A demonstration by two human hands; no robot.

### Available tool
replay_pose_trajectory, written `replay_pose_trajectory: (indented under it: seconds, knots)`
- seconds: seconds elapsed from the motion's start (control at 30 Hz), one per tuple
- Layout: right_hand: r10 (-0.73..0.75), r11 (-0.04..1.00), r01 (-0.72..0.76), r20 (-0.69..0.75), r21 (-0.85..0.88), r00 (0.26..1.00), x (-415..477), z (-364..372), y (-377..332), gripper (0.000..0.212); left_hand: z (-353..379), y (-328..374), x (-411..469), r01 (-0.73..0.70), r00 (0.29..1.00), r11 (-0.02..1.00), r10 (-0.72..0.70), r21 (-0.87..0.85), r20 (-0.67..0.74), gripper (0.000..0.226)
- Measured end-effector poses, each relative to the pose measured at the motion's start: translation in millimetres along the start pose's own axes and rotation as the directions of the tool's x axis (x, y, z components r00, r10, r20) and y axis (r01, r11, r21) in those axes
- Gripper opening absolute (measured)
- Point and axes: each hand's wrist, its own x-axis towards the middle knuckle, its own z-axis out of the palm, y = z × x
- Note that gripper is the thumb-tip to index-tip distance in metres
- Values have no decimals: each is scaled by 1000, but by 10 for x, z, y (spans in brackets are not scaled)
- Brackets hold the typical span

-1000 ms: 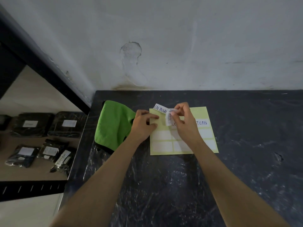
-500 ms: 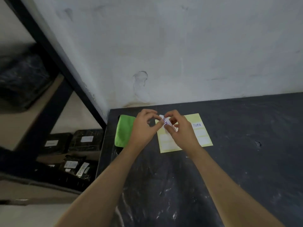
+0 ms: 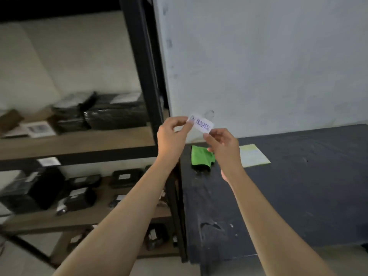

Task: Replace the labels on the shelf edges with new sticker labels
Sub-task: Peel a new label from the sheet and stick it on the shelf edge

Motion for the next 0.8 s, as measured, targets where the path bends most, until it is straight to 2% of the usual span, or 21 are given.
replay_pose_trajectory:
  seconds: [0.1, 0.2, 0.4, 0.5, 0.67, 0.8]
  knots:
    - [-56, 996, 54, 30, 74, 998, -162, 512, -442, 10, -606, 340, 1, 25, 998, 992, -32, -124, -53, 6]
    - [-131, 989, 123, 94, 85, 987, -286, 1087, -767, 11, -1203, 542, -7, -17, 993, 979, -7, -203, -116, 9]
    - [-197, 980, 193, 259, 39, 946, -491, 2299, -967, 6, -2413, 633, 127, -108, 969, 973, 58, -202, -240, 11]
    - [-287, 958, 281, 270, 61, 919, -488, 2922, -1075, 14, -2964, 633, 369, -171, 952, 971, 119, -166, -283, 16]
    - [-394, 919, 389, 245, 69, 886, -307, 3860, -1262, 9, -3798, 569, 923, -210, 918, 977, 184, -35, -351, 39]
    - [-444, 888, 461, 245, -12, 862, -164, 4544, -1388, 7, -4494, 545, 1364, -235, 869, 964, 266, 124, -418, 35]
